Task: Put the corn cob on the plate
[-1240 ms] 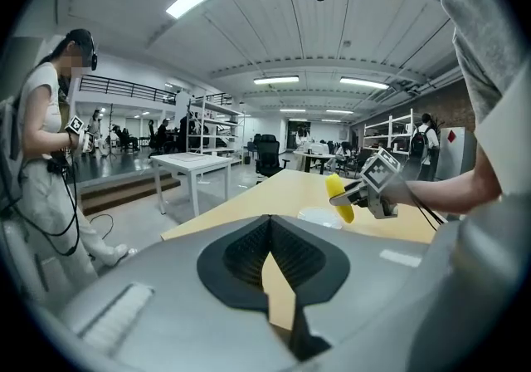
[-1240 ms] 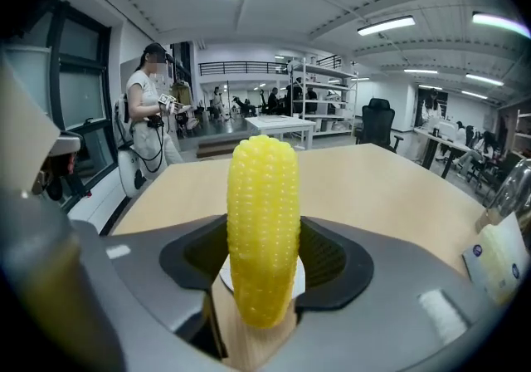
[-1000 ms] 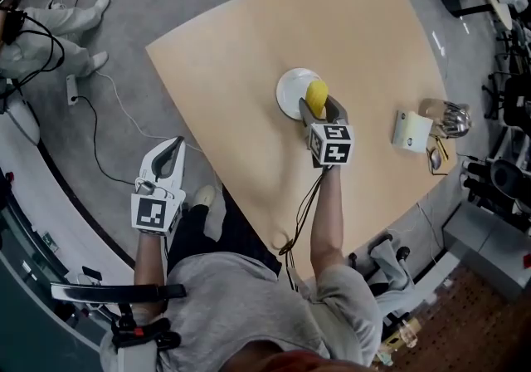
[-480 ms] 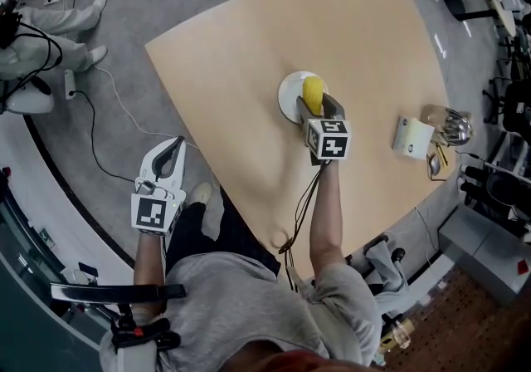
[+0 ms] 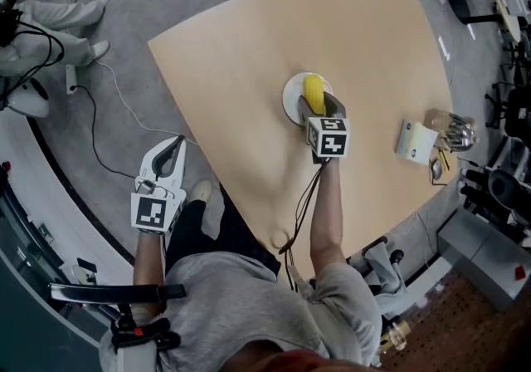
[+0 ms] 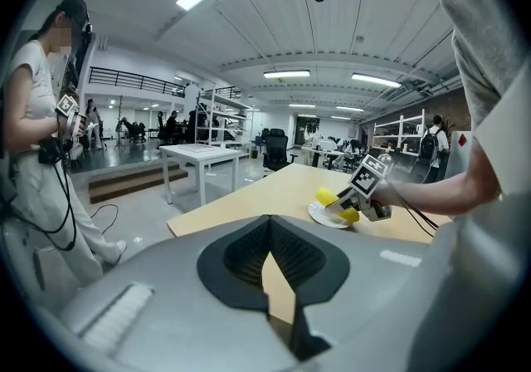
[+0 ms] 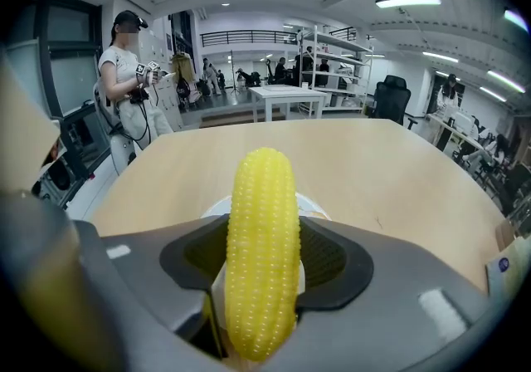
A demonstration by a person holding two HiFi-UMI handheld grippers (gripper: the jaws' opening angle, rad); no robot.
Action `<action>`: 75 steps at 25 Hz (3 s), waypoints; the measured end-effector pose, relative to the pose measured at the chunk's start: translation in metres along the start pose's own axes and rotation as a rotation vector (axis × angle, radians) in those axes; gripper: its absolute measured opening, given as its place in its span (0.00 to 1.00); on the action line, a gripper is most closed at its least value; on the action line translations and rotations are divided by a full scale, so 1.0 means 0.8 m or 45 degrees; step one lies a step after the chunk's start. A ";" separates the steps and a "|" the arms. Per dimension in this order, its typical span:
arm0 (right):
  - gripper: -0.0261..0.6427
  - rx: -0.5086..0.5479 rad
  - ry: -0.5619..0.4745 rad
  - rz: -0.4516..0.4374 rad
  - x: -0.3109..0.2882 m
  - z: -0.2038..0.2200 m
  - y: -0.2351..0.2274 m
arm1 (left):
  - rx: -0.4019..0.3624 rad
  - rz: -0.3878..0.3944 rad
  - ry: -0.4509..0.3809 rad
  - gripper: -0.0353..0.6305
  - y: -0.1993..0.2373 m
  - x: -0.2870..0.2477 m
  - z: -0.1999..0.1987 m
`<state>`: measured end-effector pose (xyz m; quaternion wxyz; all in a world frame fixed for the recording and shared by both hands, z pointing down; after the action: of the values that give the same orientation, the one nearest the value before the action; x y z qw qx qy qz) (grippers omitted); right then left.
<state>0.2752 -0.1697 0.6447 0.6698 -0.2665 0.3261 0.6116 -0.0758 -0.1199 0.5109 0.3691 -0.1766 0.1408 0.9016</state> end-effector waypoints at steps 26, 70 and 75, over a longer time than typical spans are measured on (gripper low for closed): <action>0.42 -0.017 0.053 -0.004 -0.018 0.010 -0.001 | 0.012 0.011 -0.029 0.08 0.000 0.002 0.002; 0.44 -0.056 -0.079 0.083 0.039 -0.007 0.002 | -0.042 0.021 -0.095 0.08 -0.020 0.045 -0.014; 0.44 -0.056 -0.108 0.108 0.067 -0.013 0.001 | -0.061 0.029 -0.124 0.08 -0.027 0.059 -0.023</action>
<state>0.2751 -0.1428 0.5972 0.6503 -0.2409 0.2951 0.6572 -0.0882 -0.0832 0.4722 0.3610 -0.1396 0.1028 0.9163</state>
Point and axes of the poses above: the fingertips, and each gripper's own axes: x backward along the fingers, y to its left, z out of its underside, the point moved 4 cm from there along x, backward along the fingers, and after that the axes turned 6 degrees about z, right-handed, at the moved point
